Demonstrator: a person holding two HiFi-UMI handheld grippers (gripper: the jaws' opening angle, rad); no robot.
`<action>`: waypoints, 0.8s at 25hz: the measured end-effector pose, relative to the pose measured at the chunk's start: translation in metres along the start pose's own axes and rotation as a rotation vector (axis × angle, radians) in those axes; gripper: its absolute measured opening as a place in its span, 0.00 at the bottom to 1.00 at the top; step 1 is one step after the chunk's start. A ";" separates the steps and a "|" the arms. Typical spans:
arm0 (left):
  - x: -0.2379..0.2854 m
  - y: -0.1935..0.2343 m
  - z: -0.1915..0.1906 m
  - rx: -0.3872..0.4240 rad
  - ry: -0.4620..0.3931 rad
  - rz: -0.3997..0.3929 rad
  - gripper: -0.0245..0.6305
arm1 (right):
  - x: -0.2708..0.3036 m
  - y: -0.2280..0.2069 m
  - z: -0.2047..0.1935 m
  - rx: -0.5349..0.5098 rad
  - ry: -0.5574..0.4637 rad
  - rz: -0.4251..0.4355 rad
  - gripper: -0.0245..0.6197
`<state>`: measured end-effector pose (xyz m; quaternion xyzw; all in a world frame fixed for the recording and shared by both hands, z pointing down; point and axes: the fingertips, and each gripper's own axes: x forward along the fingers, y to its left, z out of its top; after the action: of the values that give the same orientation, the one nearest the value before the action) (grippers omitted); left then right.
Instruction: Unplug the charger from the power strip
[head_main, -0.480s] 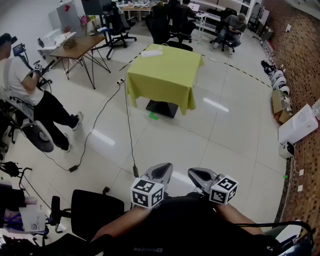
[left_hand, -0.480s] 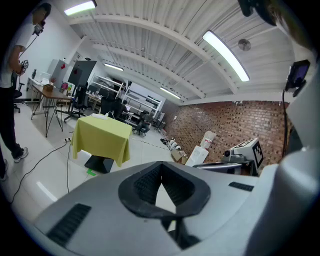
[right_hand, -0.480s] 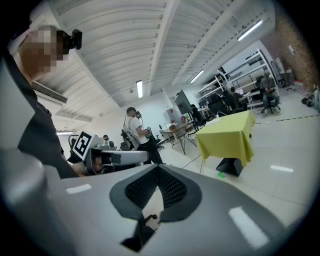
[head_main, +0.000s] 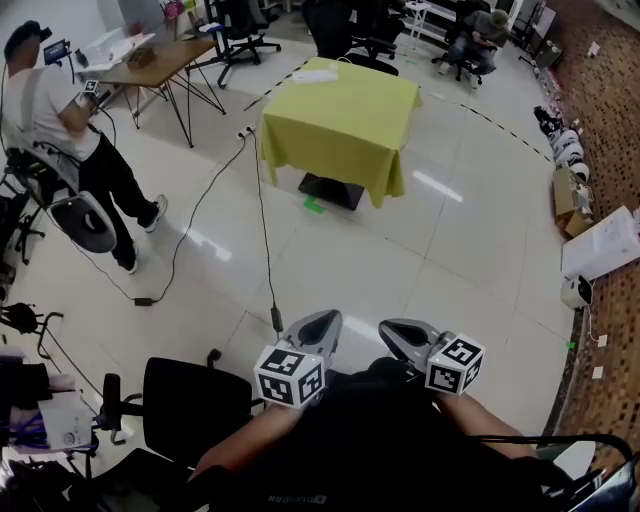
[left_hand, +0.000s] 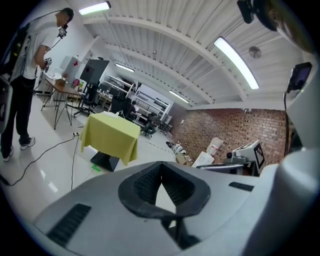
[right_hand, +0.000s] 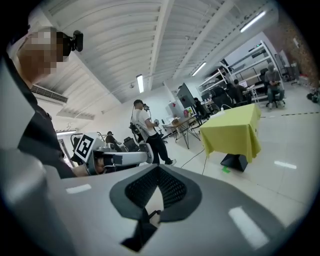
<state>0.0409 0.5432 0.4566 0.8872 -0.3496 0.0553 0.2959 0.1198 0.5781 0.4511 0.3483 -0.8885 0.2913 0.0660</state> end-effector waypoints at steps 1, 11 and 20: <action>-0.002 0.007 0.001 -0.013 -0.006 0.011 0.04 | 0.006 0.000 0.001 -0.003 0.011 0.007 0.04; 0.003 0.065 0.007 -0.159 -0.002 0.080 0.04 | 0.039 -0.016 0.019 -0.002 0.044 0.033 0.04; -0.005 0.123 0.053 -0.170 -0.070 0.221 0.04 | 0.124 -0.027 0.053 -0.020 0.084 0.187 0.04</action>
<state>-0.0489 0.4450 0.4716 0.8163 -0.4588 0.0269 0.3499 0.0493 0.4610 0.4599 0.2504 -0.9165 0.3018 0.0792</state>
